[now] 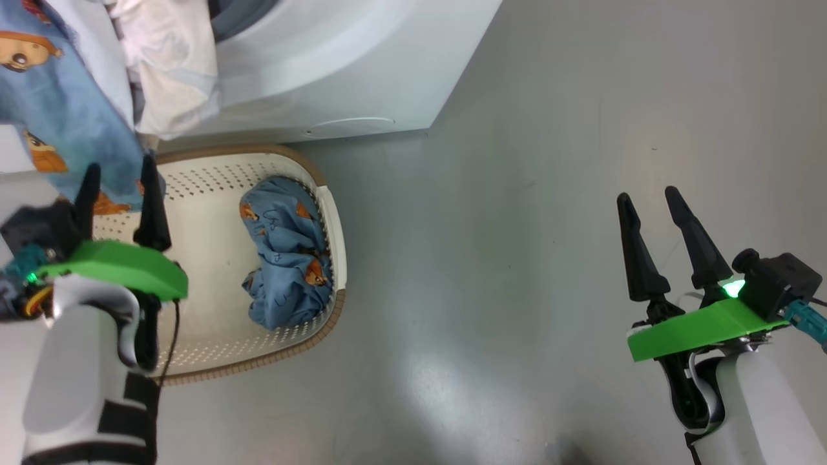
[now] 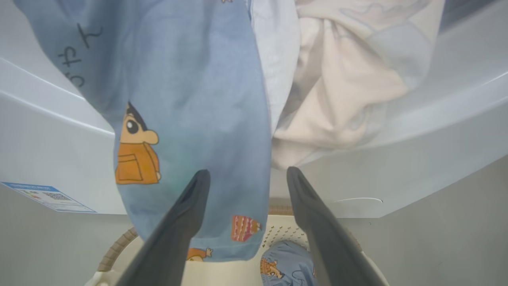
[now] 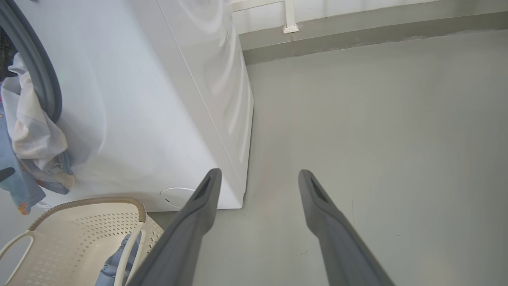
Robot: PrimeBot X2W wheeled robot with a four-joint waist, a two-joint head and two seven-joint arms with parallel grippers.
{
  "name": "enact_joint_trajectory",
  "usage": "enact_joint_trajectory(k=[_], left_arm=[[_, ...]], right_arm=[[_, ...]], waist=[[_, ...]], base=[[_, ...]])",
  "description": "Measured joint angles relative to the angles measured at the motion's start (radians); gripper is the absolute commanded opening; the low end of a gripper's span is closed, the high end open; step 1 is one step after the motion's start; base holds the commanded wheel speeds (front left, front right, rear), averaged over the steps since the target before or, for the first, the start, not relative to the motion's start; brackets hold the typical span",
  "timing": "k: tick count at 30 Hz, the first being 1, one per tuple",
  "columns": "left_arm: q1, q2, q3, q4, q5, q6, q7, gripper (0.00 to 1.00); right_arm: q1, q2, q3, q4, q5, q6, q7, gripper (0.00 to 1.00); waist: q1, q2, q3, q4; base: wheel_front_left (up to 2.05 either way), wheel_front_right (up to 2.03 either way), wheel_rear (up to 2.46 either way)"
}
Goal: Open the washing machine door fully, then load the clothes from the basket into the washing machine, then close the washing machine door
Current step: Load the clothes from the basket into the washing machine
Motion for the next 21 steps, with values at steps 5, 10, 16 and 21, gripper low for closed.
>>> enact_joint_trajectory(k=[5, 10, 16, 21], left_arm=[[-0.092, 0.013, 0.018, 0.105, 0.008, 0.000, 0.000, 1.00], [-0.168, 0.034, 0.014, 0.196, 0.036, 0.000, 0.000, 1.00], [-0.229, 0.052, 0.000, 0.263, 0.059, 0.000, 0.000, 1.00], [-0.268, 0.053, -0.011, 0.259, 0.058, 0.000, 0.000, 1.00]], right_arm=[[-0.019, 0.002, 0.011, 0.000, 0.000, 0.000, 0.000, 1.00], [-0.019, 0.005, 0.022, 0.000, 0.000, 0.000, 0.000, 1.00], [-0.020, 0.005, 0.032, -0.001, 0.000, 0.000, 0.000, 1.00], [-0.022, 0.006, 0.034, -0.004, 0.000, 0.000, 0.000, 1.00]], waist=[[0.0000, 0.0000, 0.015, -0.011], [0.0000, 0.0000, 0.025, -0.021], [0.0000, 0.0000, 0.034, -0.035], [0.0000, 0.0001, 0.047, -0.041]], base=[[0.00, 0.00, 0.00], [0.00, 0.00, 0.00], [0.00, 0.00, 0.00], [0.00, 0.00, 0.00]])
